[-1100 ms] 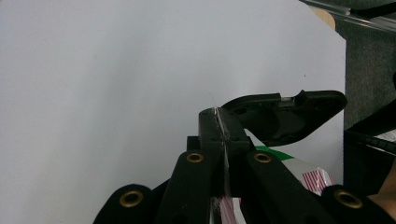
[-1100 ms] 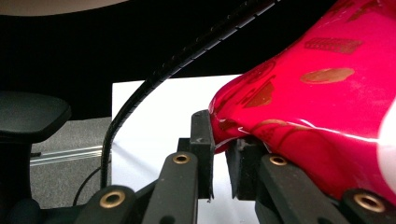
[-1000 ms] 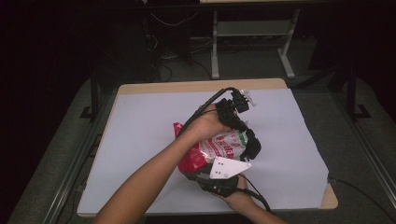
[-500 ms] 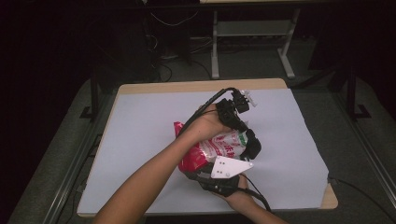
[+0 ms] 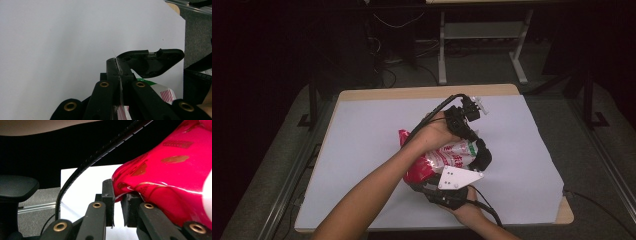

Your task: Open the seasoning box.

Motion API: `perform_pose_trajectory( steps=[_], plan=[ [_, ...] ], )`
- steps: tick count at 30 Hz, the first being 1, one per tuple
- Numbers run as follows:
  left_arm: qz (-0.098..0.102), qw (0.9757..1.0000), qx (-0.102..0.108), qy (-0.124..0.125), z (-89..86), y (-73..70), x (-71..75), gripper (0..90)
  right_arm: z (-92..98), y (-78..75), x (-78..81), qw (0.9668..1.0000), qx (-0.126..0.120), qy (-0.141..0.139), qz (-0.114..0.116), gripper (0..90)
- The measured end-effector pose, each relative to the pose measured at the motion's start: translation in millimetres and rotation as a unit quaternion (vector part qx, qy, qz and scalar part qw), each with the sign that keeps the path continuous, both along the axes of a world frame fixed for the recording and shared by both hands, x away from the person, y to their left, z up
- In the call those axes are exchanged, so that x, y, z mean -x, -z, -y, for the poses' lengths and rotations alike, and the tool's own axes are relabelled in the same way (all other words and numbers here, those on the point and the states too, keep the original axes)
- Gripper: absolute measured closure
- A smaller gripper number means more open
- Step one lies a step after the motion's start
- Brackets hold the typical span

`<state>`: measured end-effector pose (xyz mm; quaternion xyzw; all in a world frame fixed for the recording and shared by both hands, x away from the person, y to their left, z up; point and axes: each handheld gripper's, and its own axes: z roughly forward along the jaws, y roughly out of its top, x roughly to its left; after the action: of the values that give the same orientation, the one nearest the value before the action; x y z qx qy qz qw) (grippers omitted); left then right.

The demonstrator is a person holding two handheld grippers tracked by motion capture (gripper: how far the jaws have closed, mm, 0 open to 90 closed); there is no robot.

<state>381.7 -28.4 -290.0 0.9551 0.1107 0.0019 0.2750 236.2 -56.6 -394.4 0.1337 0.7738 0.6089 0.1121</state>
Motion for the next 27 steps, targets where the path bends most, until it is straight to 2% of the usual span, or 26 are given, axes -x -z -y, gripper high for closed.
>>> perform_pose_trajectory(
  steps=[11,27],
  plan=[
    [0.006,0.9999,-0.012,0.004,5.3,-5.9,3.5,90.0,1.1,-2.2,0.0,0.9999,-0.013,-0.002,0.0,81.4],
    [0.01,0.9998,-0.017,0.003,7.0,-7.2,4.6,90.0,2.3,-4.0,-2.6,0.9998,-0.02,-0.001,-0.004,81.3]
  ],
)
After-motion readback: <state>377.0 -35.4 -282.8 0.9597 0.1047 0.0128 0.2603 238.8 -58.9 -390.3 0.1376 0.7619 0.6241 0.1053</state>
